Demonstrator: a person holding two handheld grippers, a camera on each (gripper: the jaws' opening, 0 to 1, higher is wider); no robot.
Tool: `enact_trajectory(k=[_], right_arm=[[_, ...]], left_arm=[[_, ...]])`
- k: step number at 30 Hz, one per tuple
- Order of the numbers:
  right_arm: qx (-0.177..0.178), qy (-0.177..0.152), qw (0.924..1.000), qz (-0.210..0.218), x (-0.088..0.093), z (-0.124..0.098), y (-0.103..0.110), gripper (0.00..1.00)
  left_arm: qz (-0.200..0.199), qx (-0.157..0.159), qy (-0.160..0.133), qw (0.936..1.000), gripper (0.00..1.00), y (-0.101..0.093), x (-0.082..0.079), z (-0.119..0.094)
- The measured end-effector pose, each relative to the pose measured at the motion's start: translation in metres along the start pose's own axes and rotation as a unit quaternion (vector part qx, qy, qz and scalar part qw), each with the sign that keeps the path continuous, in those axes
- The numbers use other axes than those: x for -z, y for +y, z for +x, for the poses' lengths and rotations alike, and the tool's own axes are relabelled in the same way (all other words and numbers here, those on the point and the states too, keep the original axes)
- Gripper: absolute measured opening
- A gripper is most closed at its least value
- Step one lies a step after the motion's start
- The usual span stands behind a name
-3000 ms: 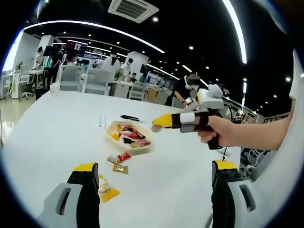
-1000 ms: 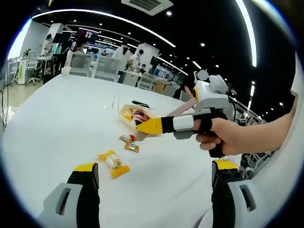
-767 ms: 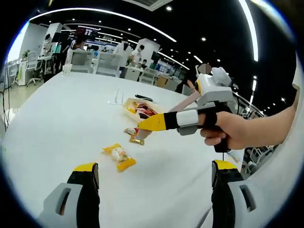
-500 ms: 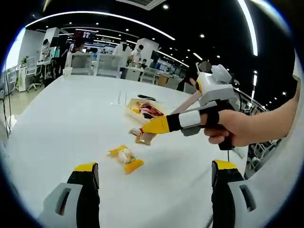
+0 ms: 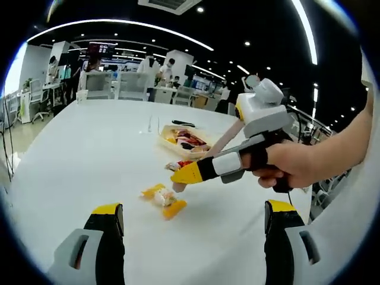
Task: Place the target food into the container with the food tongs after gripping and lifting it, then release it inside without dropping or visibly crushing the food.
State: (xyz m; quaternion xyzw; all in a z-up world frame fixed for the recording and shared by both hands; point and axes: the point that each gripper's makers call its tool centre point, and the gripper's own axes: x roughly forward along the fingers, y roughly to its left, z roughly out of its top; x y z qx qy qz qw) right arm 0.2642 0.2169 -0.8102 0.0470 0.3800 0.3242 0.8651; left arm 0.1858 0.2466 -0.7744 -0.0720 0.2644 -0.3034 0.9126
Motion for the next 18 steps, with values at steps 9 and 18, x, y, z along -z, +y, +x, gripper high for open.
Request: enact_trajectory(k=[9, 18], right_arm=[[0.036, 0.001, 0.9993, -0.004, 0.003, 0.018, 0.001, 0.29], [0.052, 0.002, 0.9983, 0.026, 0.005, 0.027, 0.001, 0.29]], left_arm=[[0.001, 0.012, 0.005, 0.9999, 0.99, 0.011, 0.010, 0.002], [-0.007, 0.029, -0.002, 0.9996, 0.99, 0.008, 0.002, 0.008]])
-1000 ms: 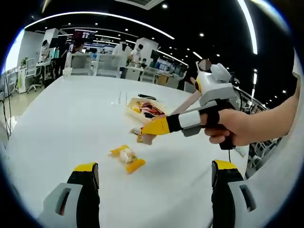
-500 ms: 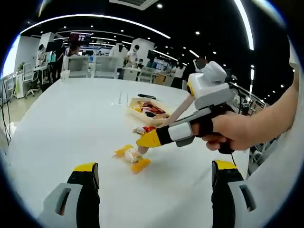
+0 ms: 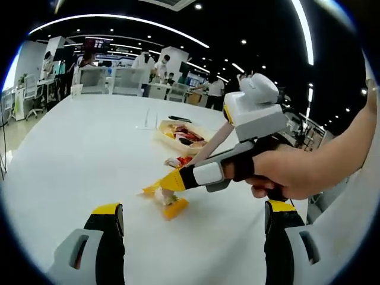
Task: Place the target food into the container with the food tongs after gripping and lifting it, then release it inside without dropping or visibly crushing the food.
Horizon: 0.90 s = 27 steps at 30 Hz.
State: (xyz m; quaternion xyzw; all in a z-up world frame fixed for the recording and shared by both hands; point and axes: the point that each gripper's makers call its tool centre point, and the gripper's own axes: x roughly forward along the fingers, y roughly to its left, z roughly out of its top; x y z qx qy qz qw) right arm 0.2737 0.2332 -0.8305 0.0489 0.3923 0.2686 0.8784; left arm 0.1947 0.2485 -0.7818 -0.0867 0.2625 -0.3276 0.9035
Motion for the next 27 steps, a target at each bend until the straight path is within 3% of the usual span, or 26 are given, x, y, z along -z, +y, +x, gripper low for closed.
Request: enact_trajectory(k=[3, 15, 22, 27], right_arm=[[0.009, 0.001, 0.9996, -0.026, -0.001, 0.000, 0.003, 0.30], [0.020, 0.017, 0.9993, -0.026, 0.006, 0.008, 0.005, 0.30], [-0.004, 0.033, 0.9989, -0.034, 0.010, 0.018, 0.009, 0.29], [-0.029, 0.027, 0.9986, -0.035, 0.011, 0.016, 0.008, 0.26]], left_arm=[[0.001, -0.001, 0.004, 1.0000, 0.99, 0.001, 0.004, -0.001], [-0.012, -0.018, 0.004, 0.9998, 0.99, 0.006, 0.015, -0.013], [-0.015, -0.021, 0.006, 0.9996, 0.99, 0.004, 0.016, -0.012], [-0.016, -0.018, 0.012, 0.9996, 0.99, 0.003, 0.018, -0.007]])
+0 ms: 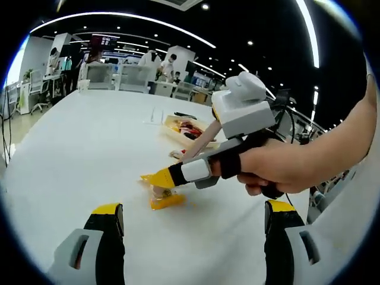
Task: Place the target food into the container with the food tongs after gripping and lifting it, then release it inside without dropping or visibly crushing the food.
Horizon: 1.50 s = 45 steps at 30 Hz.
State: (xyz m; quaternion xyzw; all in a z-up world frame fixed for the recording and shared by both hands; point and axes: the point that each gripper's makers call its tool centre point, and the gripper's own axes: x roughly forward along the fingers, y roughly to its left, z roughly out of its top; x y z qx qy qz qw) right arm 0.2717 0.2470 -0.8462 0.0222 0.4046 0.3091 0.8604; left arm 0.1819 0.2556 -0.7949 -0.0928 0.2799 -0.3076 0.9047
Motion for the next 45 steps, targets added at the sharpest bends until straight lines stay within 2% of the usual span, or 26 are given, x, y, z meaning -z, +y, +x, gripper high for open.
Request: enact_trajectory(k=[4, 6, 10, 11, 12, 13, 15, 18, 24, 27, 30, 34, 36, 39, 45], right_arm=[[-0.034, 0.002, 0.9993, 0.012, 0.001, -0.002, -0.006, 0.23], [-0.036, 0.008, 0.9989, 0.027, 0.001, -0.003, -0.009, 0.21], [-0.043, 0.007, 0.9986, 0.030, 0.002, -0.004, -0.007, 0.21], [-0.048, 0.007, 0.9980, 0.041, 0.002, -0.004, -0.007, 0.21], [-0.056, 0.005, 0.9950, 0.083, 0.003, -0.005, -0.008, 0.21], [-0.065, 0.003, 0.9888, 0.134, 0.003, -0.005, -0.011, 0.21], [-0.073, 0.006, 0.9827, 0.170, 0.007, -0.008, -0.017, 0.20], [-0.062, 0.008, 0.9896, 0.130, 0.009, -0.016, -0.021, 0.20], [-0.056, 0.009, 0.9898, 0.131, 0.013, -0.025, -0.023, 0.20], [-0.058, -0.001, 0.9884, 0.140, 0.011, -0.032, -0.021, 0.20], [-0.060, -0.012, 0.9879, 0.143, 0.007, -0.038, -0.018, 0.20], [-0.062, -0.023, 0.9873, 0.144, 0.005, -0.043, -0.015, 0.20], [-0.063, -0.025, 0.9881, 0.138, 0.007, -0.047, -0.012, 0.20], [-0.059, -0.027, 0.9886, 0.135, 0.011, -0.051, -0.012, 0.20], [-0.056, -0.032, 0.9883, 0.138, 0.019, -0.062, -0.016, 0.21]], left_arm=[[-0.002, 0.001, 0.004, 1.0000, 0.99, -0.003, 0.002, 0.004], [-0.001, 0.002, 0.007, 1.0000, 0.99, -0.005, 0.004, 0.006], [0.003, 0.002, 0.006, 1.0000, 0.99, -0.008, 0.002, 0.007], [0.003, 0.001, 0.004, 1.0000, 0.99, -0.008, 0.001, 0.007], [0.001, -0.003, 0.000, 1.0000, 0.99, -0.008, -0.001, 0.006], [0.000, -0.004, -0.001, 1.0000, 0.99, -0.008, -0.001, 0.006], [-0.001, -0.009, -0.002, 1.0000, 0.99, -0.008, -0.002, 0.003], [0.001, -0.013, -0.006, 0.9999, 0.99, -0.009, 0.000, 0.000], [-0.007, -0.015, -0.013, 0.9998, 0.99, -0.014, 0.005, -0.001], [-0.030, -0.012, -0.035, 0.9989, 0.99, -0.019, -0.006, -0.003], [-0.035, -0.011, -0.047, 0.9983, 0.99, -0.024, -0.013, -0.005], [-0.031, -0.005, -0.044, 0.9986, 0.99, -0.030, -0.016, -0.006], [-0.043, 0.004, -0.056, 0.9975, 0.99, -0.036, -0.026, -0.011], [-0.037, 0.006, -0.061, 0.9974, 0.99, -0.042, -0.032, -0.015], [-0.026, 0.003, -0.052, 0.9983, 0.99, -0.049, -0.026, -0.019]])
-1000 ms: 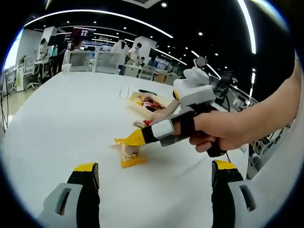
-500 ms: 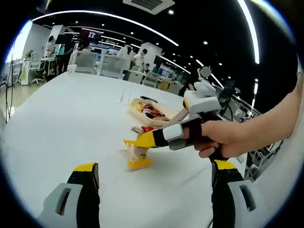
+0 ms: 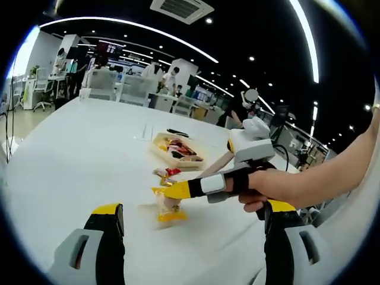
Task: Place the target food into the container with the food tongs after gripping and lifting it, then release it inside without dropping or visibly crushing the food.
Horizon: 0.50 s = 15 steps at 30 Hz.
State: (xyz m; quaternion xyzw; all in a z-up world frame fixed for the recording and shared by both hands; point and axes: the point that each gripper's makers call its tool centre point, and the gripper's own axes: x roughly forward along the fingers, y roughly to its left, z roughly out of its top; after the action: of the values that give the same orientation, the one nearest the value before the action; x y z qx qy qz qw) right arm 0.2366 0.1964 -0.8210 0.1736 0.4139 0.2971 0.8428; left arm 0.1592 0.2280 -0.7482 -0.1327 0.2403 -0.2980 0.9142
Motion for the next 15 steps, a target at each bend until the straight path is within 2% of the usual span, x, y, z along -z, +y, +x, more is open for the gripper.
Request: enact_trajectory(k=[7, 15], right_arm=[[0.001, -0.005, 1.0000, 0.003, 0.005, -0.013, -0.005, 0.21], [-0.006, -0.008, 1.0000, 0.002, 0.008, -0.020, -0.004, 0.21]], left_arm=[[0.007, 0.005, -0.005, 1.0000, 0.99, -0.016, -0.001, -0.009], [0.006, -0.010, -0.013, 0.9998, 0.99, -0.018, -0.003, -0.017]])
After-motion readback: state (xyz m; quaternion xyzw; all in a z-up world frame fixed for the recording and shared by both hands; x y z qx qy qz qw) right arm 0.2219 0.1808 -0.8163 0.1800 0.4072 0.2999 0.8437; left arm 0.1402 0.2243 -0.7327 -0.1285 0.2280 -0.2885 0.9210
